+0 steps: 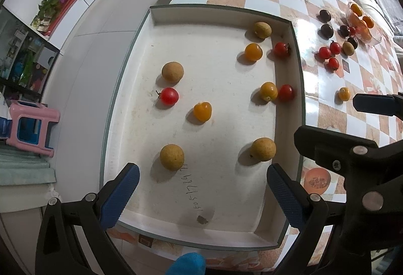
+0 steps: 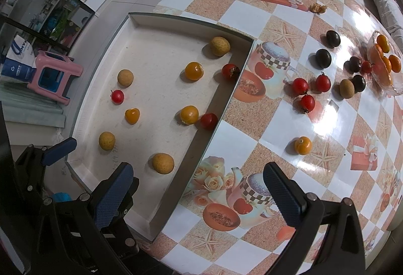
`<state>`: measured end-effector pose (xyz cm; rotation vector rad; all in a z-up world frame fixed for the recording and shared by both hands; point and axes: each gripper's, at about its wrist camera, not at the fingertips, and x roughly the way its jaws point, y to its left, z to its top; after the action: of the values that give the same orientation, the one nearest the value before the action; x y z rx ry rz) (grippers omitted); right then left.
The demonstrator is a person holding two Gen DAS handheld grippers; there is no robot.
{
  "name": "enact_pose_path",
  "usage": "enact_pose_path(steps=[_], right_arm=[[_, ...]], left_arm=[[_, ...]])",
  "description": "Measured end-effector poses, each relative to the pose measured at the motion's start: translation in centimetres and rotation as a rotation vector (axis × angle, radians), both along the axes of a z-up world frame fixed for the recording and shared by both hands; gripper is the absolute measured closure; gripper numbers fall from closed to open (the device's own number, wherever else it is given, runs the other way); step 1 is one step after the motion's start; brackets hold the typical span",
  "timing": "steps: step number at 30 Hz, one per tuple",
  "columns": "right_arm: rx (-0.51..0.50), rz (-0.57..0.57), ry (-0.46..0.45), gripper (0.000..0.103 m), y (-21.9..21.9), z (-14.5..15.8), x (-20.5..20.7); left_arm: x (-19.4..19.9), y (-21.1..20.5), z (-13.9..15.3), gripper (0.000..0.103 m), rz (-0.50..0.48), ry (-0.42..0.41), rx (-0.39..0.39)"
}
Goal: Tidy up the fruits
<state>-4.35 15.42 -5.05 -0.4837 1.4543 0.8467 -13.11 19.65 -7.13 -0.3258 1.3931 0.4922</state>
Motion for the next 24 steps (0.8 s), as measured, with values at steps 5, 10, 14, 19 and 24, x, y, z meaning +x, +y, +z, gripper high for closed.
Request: enact_pose_path(steps=[5,10,14,19,24], right_arm=[[-0.002,0.001,0.000,0.000,-0.01,-0.11,0.08],[-0.002,0.001,-0.001,0.000,0.01,-0.09,0.03],[-0.011,0.014,-0.021,0.000,0.01,-0.28,-0.03],[-0.023,0.040,-0.048,0.000,0.29,-0.22,-0.53],[-0.025,0.040,-0.049,0.000,0.34,-0.22,-0.62]], left_arm=[[-0.10,-0.19,-0.07,0.002,-0.009,0.003,-0.002],[-0.18,-0.31,0.00,0.002,-0.016,0.000,-0.006],[-0.22,-0.27,-0.02,0.002,-0.018,-0.001,-0.009],[-0.36,-0.20,-0.05,0.002,-0.014,0.000,-0.012],[-0.29,-0.26,0.11,0.002,-0.022,-0.012,0.007]])
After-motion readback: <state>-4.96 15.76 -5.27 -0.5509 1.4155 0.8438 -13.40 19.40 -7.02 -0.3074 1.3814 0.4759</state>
